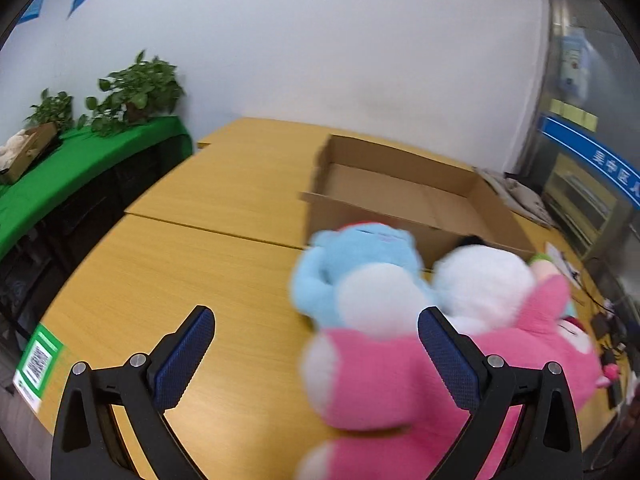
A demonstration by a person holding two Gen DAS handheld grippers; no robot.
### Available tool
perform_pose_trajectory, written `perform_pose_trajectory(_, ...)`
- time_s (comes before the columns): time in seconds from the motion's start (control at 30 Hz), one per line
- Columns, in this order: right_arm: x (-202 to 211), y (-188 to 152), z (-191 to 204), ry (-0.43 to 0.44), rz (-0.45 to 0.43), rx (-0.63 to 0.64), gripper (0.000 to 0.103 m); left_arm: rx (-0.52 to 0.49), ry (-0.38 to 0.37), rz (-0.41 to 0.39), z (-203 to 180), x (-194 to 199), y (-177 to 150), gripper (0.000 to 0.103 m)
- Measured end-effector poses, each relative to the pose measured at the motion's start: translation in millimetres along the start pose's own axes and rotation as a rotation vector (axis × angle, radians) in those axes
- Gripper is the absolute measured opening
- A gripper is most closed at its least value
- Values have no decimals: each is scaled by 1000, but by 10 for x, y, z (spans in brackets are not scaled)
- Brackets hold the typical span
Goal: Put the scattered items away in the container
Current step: 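Move both grippers over the large pink plush bear beside the box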
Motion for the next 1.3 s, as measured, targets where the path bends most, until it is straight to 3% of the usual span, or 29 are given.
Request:
perform_pose_trajectory(0.1, -146, -45, 339, 43, 40, -13, 103, -29, -69, 30, -349, -27, -131, 103)
perform_pose_trajectory(0.2, -248, -136, 576, 32, 89, 18, 103, -84, -79, 58, -574, -110, -170, 103)
perform_pose_trajectory(0.4, -235, -229, 605, 1, 118, 2, 103, -143, -106, 65, -846, -148, -216, 103)
perform_pose_trajectory(0.9, -458, -313, 576, -93, 165, 60, 103, -129, -159, 88, -808, -295, -259, 103)
perform_pose_trajectory(1.3, -588, -403, 664, -62, 199, 102, 103, -129, -284, 116, -713, -124, -489, 103)
Point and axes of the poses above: each gripper's, at about its wrist camera, not at the fingertips, and x roughly against the way its jaws point, z to its left, y to its top, the point moved 5 cm from there along -x, roughly the way its jaws point, and after that the axes turned 7 degrees about -y, right-handed, at the moved point
